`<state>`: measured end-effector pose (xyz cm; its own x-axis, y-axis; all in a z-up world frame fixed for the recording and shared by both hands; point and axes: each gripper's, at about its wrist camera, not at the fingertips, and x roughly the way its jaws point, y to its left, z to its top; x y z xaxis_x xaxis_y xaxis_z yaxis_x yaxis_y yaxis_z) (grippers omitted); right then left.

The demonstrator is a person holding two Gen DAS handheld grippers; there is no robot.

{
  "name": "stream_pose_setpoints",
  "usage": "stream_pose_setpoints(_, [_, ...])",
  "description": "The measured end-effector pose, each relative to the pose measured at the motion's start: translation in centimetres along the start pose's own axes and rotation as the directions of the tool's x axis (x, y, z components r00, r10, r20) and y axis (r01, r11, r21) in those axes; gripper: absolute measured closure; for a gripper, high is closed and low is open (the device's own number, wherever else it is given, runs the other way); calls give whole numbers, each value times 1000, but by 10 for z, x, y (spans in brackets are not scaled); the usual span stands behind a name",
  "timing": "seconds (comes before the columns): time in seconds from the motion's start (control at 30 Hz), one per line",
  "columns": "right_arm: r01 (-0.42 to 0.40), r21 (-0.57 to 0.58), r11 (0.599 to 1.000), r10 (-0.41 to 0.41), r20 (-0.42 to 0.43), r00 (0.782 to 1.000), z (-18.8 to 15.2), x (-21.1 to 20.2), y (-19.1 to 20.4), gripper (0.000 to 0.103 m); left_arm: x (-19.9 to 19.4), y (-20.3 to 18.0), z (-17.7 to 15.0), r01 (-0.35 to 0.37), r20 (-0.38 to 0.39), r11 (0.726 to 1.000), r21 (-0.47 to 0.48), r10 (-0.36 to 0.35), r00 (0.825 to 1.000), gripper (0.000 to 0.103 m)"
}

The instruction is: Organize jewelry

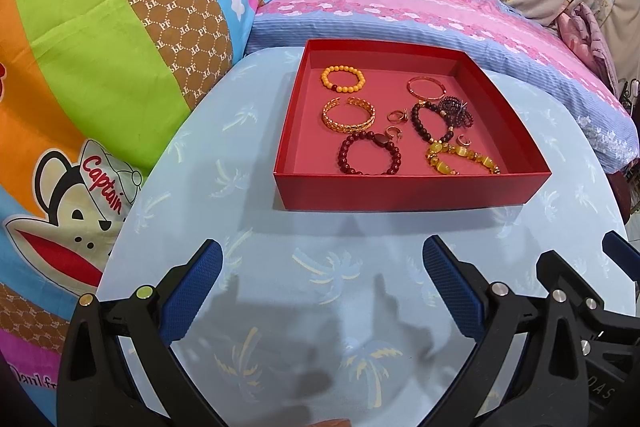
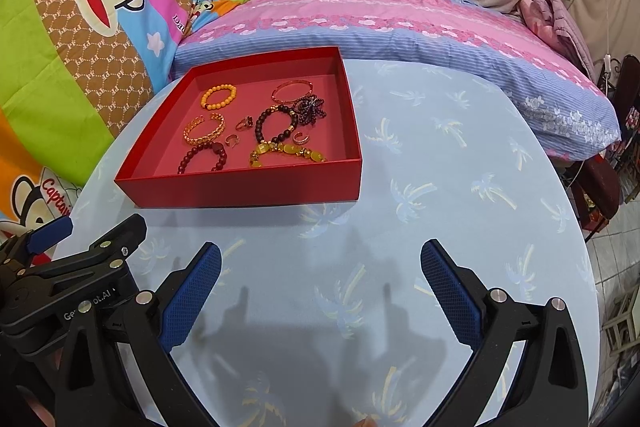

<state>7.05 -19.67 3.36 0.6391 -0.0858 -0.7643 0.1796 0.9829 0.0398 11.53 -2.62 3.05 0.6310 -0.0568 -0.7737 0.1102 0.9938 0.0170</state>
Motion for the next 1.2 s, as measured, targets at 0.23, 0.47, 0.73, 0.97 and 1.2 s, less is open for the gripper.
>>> stream_pose_setpoints(0.23, [1, 0, 1000, -1, 0, 1000, 0, 0, 0, 7, 0, 0, 1, -2, 0, 1000, 2, 2, 1000, 7])
stream_pose_setpoints(0.47, [1, -2, 1000, -1, -1, 1000, 0, 0, 0, 7, -1, 0, 1, -7, 1, 1000, 6, 7, 1000, 7])
stream_pose_setpoints(0.73, [0, -6, 1000, 0, -4, 1000, -3, 1, -2, 7, 0, 0, 3, -9, -11, 1000, 9, 9, 1000, 7])
stream_pose_setpoints(0.97, [0, -5, 1000, 0, -5, 1000, -2, 1, -1, 7, 2, 0, 2, -15, -14, 1000, 8, 15, 1000, 7])
stream_pose_setpoints(1.2, [0, -7, 1000, -1, -5, 1000, -2, 1, 0, 7, 0, -1, 2, -27, -1, 1000, 15, 27, 1000, 7])
